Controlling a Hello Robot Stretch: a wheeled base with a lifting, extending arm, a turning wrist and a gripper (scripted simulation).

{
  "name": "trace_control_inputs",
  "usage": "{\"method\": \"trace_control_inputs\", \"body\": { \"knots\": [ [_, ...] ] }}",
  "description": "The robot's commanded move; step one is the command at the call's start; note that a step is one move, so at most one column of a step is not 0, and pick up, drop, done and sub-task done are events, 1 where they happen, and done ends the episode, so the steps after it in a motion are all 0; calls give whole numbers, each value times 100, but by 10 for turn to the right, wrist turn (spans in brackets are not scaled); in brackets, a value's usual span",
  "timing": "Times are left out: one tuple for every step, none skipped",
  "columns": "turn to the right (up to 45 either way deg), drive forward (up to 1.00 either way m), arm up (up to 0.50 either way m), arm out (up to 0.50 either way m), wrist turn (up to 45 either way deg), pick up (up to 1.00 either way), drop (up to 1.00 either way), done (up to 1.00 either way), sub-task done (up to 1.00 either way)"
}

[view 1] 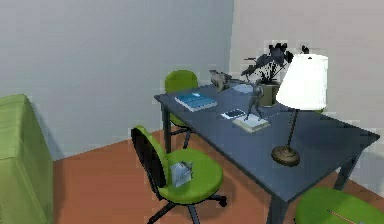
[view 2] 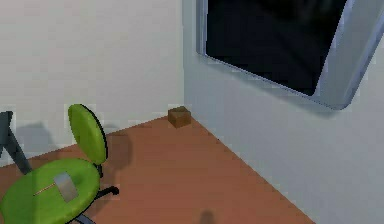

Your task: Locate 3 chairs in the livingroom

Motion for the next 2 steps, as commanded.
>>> {"method": "trace_control_inputs", "body": {
  "knots": [
    [0,0,0,0,0,0,0,0,100],
    [450,0,0,0,0,0,0,0,0]
  ]
}}
